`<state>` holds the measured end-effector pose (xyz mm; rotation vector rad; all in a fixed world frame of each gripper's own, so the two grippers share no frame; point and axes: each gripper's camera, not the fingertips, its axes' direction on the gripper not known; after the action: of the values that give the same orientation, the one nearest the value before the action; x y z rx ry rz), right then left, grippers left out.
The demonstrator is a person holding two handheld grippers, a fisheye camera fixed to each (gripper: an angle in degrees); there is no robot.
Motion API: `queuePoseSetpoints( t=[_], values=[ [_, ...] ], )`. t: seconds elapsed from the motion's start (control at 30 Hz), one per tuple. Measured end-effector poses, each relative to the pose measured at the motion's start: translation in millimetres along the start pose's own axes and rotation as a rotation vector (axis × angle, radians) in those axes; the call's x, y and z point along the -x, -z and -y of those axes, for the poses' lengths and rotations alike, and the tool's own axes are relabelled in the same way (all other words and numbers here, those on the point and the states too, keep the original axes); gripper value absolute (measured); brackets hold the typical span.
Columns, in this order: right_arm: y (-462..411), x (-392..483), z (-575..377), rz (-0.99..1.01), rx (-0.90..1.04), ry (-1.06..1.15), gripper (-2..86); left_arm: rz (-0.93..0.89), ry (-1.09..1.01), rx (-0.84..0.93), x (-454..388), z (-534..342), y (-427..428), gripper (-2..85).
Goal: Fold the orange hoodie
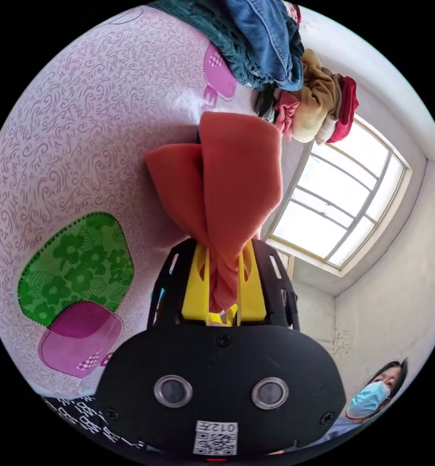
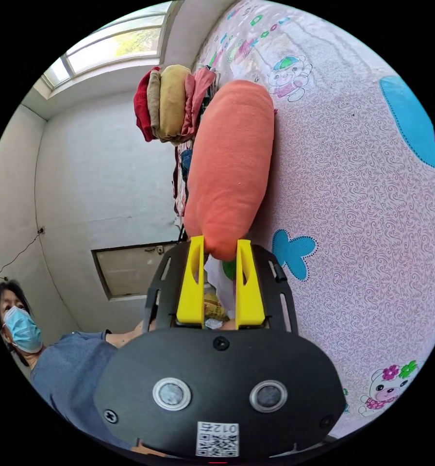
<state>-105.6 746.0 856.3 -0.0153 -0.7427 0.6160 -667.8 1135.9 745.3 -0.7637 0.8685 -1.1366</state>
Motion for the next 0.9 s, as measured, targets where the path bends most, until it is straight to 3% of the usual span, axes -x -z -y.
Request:
queuePoseSetpoints(
  t=[0.17, 0.43, 0.7, 0.9],
  values=[
    [27.4, -19.7, 42.9, 0.051, -0.054, 0.008, 17.5, 0.016, -0.055, 0.034, -55.4, 17.3, -3.5, 4.6],
    [12.5, -72.6, 185.8, 0.167, -0.15, -0.196, 21.4, -0.029, 0.008, 0.13, -84.8, 70.5, 1.3, 3.1],
    [-47.3, -89.2, 307.2, 0.112, -0.099, -0.258, 20.2, -0.038, 0.016, 0.195, -99.6, 117.0, 8.7, 3.9],
    [-61.2, -76.3, 359.6, 0.062, -0.112, -0.139, 12.9, 0.104, -0.128, 0.227, -139.3, 140.4, 13.9, 6.6]
  ],
)
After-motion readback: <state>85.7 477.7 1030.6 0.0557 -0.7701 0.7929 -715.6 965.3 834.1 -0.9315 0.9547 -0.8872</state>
